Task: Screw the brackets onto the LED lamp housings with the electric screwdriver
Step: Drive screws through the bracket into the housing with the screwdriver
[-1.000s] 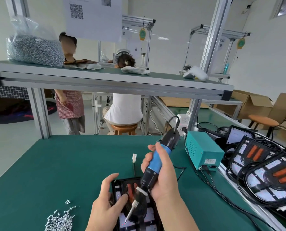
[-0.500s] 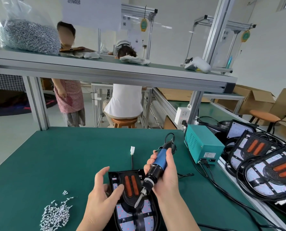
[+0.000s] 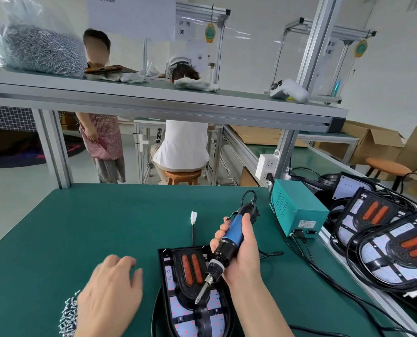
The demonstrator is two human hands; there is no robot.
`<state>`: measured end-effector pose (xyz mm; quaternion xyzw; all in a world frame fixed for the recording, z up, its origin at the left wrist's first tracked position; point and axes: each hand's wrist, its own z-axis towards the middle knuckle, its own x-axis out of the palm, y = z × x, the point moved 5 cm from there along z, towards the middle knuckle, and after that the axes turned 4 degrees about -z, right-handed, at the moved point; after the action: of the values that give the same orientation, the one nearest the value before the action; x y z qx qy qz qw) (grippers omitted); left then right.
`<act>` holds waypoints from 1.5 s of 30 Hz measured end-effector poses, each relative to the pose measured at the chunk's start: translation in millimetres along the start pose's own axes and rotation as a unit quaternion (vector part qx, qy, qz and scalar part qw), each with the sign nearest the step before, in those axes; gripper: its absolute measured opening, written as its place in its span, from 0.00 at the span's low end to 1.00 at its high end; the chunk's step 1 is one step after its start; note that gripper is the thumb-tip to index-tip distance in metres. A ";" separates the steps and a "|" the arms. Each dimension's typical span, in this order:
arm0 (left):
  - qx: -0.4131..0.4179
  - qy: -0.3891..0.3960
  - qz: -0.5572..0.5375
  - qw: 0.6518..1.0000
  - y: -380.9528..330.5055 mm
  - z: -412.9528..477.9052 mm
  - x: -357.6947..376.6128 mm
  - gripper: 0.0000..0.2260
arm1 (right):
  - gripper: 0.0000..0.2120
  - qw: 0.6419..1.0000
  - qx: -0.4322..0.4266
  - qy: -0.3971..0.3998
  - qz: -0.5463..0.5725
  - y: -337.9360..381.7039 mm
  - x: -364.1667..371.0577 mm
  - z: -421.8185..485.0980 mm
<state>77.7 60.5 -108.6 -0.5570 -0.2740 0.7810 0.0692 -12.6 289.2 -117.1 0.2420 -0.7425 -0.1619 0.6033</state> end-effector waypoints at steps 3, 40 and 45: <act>0.004 0.056 0.117 0.991 18.1 8.7 -10.6 0.16 | 0.20 1.000 0.000 0.002 0.004 0.8 2.1 -1.3; 0.065 0.071 -0.228 0.969 -24.0 -10.3 -31.8 0.12 | 0.20 1.000 -0.019 0.012 0.009 2.3 8.0 -4.3; 0.013 0.197 -0.357 0.913 -47.0 -28.5 -12.6 0.14 | 0.19 0.998 -0.031 0.017 0.044 4.1 6.7 -2.9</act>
<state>99.0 104.8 -80.9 -0.5633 -0.4251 0.5823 0.4037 -11.5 289.0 -108.8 0.1936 -0.7367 -0.1540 0.6294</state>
